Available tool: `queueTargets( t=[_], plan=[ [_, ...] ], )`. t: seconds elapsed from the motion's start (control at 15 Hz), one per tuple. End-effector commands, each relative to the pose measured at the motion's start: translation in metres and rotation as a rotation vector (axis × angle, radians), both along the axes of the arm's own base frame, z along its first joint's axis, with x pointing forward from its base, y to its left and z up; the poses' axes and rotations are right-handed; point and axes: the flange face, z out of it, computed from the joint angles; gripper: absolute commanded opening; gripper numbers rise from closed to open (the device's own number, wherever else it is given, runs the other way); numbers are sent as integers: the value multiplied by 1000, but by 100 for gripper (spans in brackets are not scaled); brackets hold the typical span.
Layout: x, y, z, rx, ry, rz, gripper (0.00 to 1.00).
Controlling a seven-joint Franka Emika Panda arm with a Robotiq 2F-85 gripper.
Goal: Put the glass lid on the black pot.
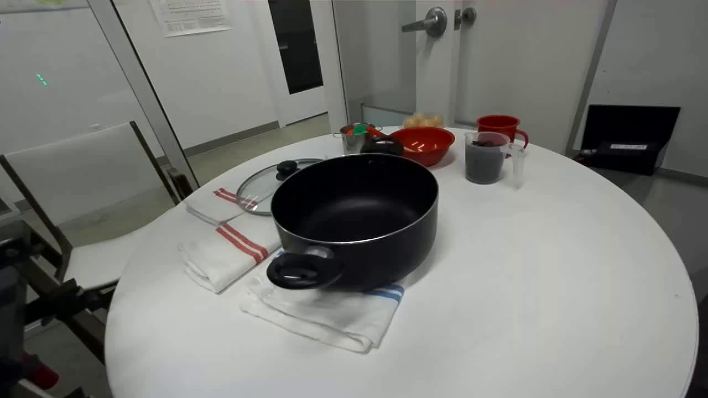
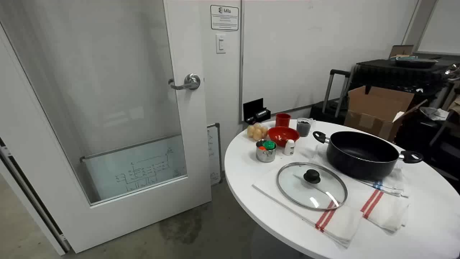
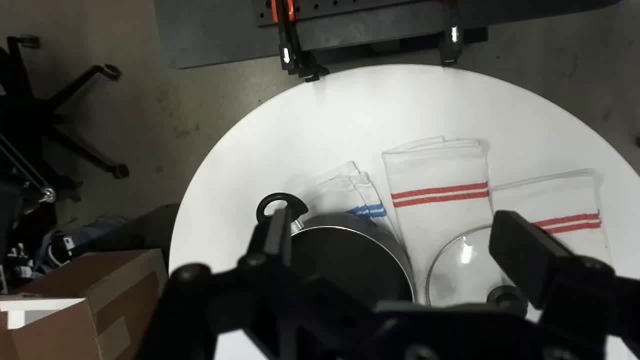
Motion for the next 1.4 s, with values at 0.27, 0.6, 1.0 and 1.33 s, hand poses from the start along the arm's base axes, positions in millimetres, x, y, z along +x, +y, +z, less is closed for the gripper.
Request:
queueTargets(
  t=[0.27,0.6,1.0,1.33],
  plan=[
    [0,0,0,0,1,0,100],
    [14,8,-11,13,1,57,100],
    [65,34,-58,77,-14,230,100],
    [119,54,-115,146,-6,383,100]
  ],
)
